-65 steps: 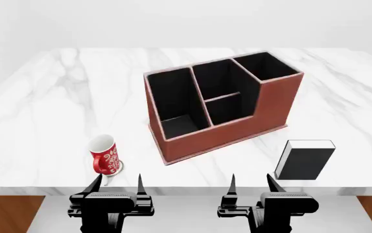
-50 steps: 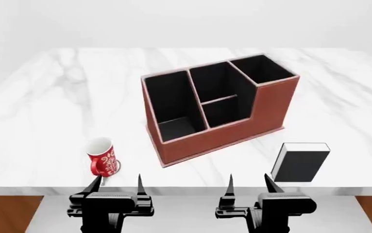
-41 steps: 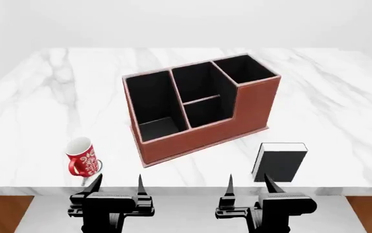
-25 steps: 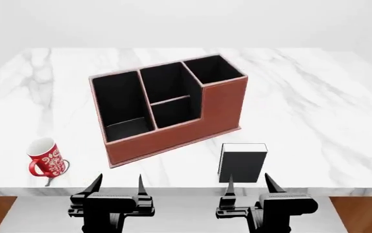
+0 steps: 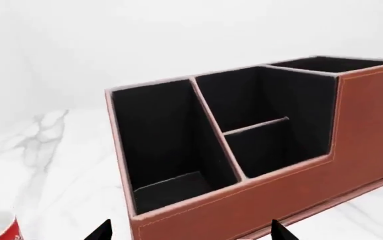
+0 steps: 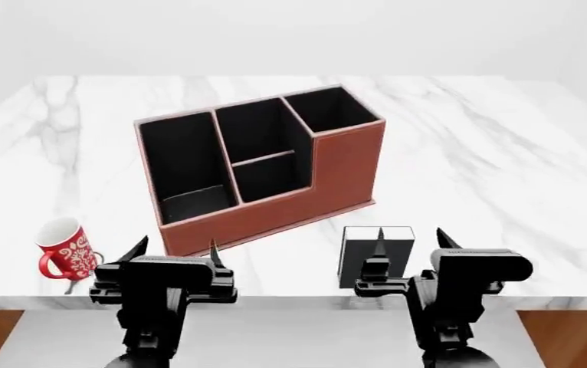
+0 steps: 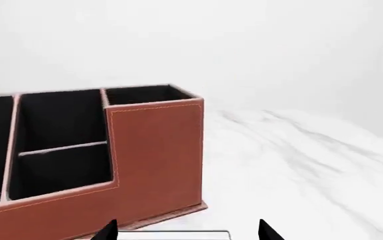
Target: Pick up the book and place it in the left compartment of the caddy.
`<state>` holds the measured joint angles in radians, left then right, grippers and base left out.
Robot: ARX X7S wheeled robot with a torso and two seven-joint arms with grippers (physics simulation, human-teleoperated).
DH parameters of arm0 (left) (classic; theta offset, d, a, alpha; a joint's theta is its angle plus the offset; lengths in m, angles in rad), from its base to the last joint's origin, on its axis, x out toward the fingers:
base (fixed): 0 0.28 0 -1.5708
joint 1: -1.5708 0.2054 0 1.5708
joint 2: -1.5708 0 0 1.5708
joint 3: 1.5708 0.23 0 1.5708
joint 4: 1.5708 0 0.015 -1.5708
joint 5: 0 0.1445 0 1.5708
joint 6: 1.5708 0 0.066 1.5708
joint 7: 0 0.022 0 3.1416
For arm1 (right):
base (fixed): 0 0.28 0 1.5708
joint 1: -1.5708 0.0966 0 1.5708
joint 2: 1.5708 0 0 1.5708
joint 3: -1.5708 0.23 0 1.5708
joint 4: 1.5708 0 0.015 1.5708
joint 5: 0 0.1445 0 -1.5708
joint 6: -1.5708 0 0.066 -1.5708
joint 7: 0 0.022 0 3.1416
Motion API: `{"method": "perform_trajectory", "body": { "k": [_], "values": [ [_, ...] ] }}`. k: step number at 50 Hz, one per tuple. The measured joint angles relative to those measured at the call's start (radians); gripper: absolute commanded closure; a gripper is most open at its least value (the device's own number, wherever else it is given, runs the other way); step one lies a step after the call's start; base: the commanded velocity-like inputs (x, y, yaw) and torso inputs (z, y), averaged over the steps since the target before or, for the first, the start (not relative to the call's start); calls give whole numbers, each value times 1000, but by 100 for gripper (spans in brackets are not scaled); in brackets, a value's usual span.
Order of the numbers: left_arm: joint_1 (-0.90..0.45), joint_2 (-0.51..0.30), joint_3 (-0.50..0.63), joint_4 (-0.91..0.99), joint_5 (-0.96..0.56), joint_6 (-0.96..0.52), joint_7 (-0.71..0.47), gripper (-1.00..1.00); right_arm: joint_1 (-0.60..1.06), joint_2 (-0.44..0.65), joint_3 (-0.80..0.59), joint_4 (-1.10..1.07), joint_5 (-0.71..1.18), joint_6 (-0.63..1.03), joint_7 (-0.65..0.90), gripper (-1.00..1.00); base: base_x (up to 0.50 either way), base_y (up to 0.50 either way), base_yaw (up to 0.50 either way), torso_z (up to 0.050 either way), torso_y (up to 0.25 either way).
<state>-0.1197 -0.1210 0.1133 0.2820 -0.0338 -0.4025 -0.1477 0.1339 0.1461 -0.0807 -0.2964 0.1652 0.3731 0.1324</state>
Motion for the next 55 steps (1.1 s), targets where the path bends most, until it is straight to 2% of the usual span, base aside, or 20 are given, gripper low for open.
{"method": "perform_trajectory", "body": {
  "k": [3, 7, 17, 29, 55],
  "values": [
    [-71, -13, -8, 102, -1, -157, 4, -100, 76, 17, 11, -97, 30, 139, 10, -100, 0, 0, 0, 0, 0],
    [-130, -27, -16, 194, -2, -296, 7, -100, 148, 34, 17, -171, 51, 259, 23, -100, 0, 0, 0, 0, 0],
    [-206, -48, -34, 309, -8, -470, 10, -100, 325, 69, 66, -162, 46, 401, 79, -100, 0, 0, 0, 0, 0],
    [-231, -62, -42, 350, -13, -529, 6, -100, 457, 119, 162, -67, -6, 432, 165, -100, 0, 0, 0, 0, 0],
    [-230, -83, -54, 357, -18, -537, -11, -100, 492, 147, 189, -1, -15, 428, 185, -100, 494, 0, 0, 0, 1]
  ]
}}
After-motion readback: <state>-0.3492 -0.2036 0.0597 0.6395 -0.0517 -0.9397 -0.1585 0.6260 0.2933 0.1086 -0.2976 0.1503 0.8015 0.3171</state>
